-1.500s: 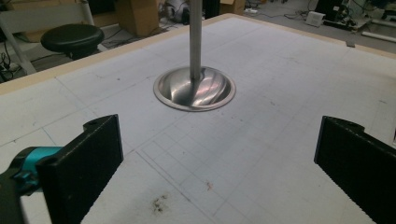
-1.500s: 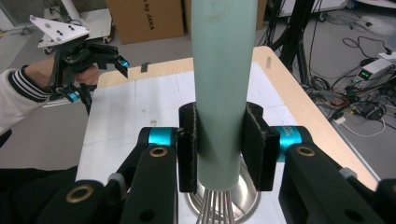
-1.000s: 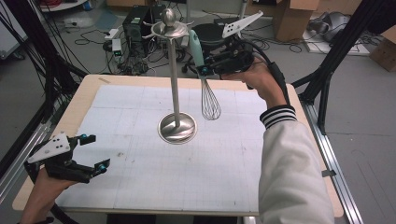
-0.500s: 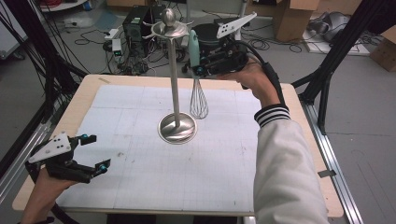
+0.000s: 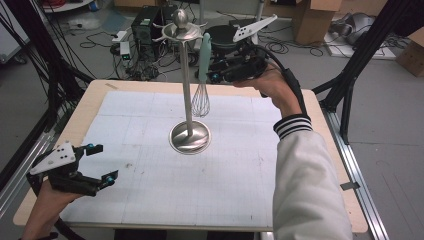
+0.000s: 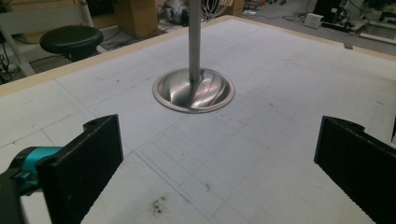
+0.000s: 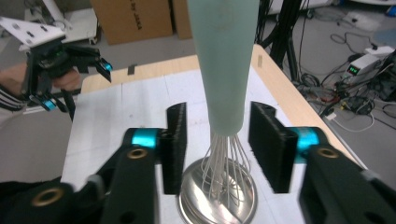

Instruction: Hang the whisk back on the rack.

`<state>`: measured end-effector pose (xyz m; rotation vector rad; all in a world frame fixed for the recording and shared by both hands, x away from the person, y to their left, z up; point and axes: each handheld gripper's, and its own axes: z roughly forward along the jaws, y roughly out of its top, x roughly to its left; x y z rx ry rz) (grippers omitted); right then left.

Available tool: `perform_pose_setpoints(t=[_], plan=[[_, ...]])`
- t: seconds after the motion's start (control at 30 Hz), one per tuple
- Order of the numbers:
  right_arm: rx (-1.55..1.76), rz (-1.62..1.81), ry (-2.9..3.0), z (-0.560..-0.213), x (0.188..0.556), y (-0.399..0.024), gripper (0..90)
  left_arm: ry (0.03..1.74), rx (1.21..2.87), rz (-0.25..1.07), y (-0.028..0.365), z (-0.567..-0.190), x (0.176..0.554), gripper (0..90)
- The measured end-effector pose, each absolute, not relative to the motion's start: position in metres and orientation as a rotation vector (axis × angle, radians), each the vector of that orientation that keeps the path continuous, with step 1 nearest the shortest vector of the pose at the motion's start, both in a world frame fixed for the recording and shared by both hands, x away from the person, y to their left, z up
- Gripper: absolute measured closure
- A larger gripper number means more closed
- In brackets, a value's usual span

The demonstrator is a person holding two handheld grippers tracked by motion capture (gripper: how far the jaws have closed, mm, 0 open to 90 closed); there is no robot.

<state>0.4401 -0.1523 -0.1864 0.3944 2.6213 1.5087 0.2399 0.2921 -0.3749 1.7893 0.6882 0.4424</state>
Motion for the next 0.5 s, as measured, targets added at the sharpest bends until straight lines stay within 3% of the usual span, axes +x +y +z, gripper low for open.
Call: perform_pose_setpoints(t=[0.13,0.5], plan=[[0.391,1.531,2.606,-0.188,0.429,-0.161,46.0,0.685,1.794,0.437,0.291,-0.375,0.240,1.7],[0.497,1.540,2.515,-0.204,0.385,-0.202,0.5,0.674,1.794,0.424,0.288,-0.375,0.239,1.7]])
